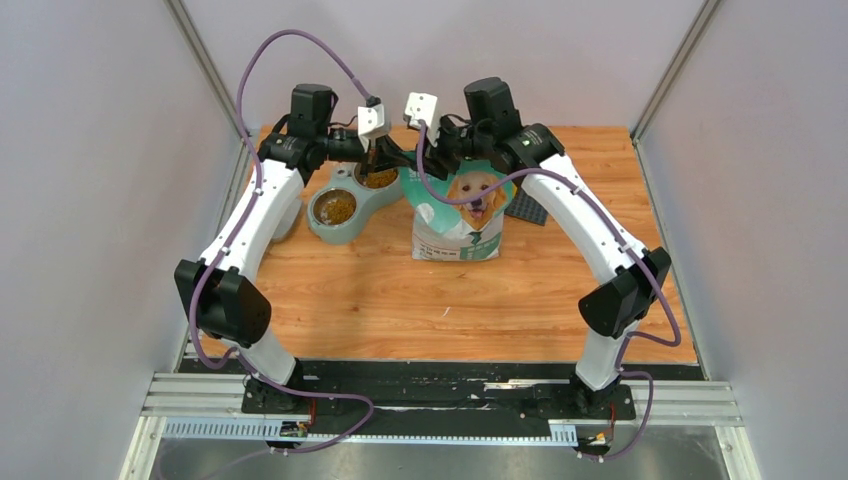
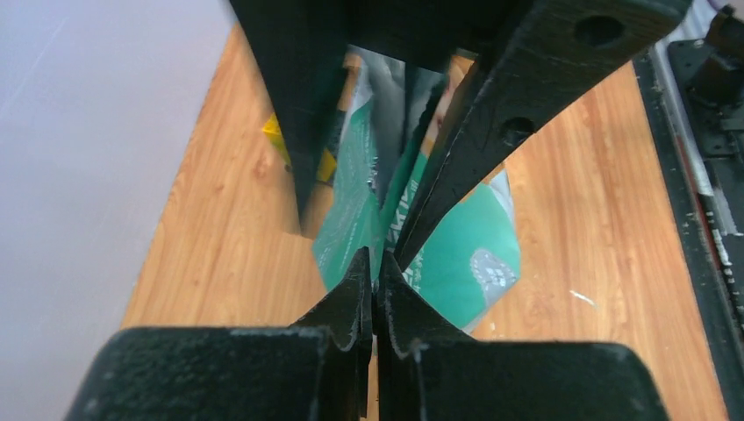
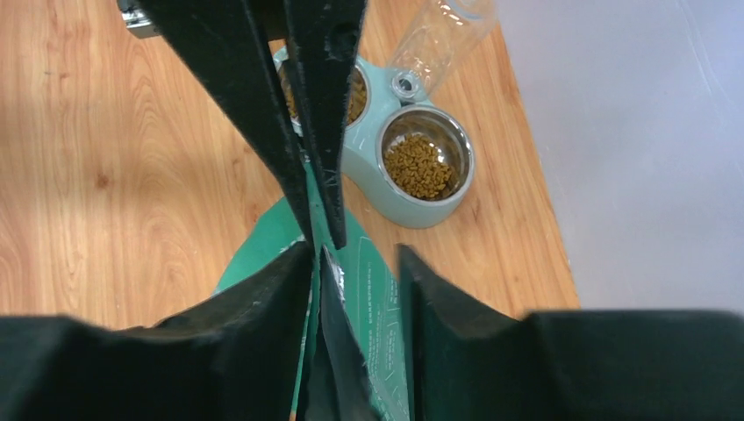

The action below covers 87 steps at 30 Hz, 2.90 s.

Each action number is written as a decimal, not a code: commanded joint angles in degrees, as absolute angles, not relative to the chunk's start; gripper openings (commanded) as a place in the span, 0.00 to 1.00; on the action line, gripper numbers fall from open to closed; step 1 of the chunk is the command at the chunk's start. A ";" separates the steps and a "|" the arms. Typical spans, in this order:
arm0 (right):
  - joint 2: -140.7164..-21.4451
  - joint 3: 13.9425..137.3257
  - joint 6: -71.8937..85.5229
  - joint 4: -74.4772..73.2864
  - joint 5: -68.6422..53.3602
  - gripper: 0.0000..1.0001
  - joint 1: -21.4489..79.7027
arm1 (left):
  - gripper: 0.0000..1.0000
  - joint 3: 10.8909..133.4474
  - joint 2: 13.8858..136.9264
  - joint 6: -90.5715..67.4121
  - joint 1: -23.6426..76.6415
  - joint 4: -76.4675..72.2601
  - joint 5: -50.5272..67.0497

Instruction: Serve the pet food

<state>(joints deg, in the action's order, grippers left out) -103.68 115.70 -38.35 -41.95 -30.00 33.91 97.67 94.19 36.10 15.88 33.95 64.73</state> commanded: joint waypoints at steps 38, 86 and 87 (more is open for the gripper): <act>-104.32 123.35 -41.00 -47.08 -31.19 0.35 36.83 | 0.00 96.08 87.49 42.45 14.71 35.66 63.80; -80.88 103.21 -59.02 -52.01 -4.74 0.00 23.02 | 0.00 94.79 86.95 46.59 9.49 37.59 62.93; -80.37 103.07 -58.91 -52.20 -4.62 0.00 22.22 | 0.00 94.81 87.11 46.37 9.49 37.38 63.65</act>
<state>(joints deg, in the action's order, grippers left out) -85.19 103.07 -57.36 -50.24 -16.45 28.49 93.47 90.11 46.78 14.11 35.97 64.31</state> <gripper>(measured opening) 0.006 0.008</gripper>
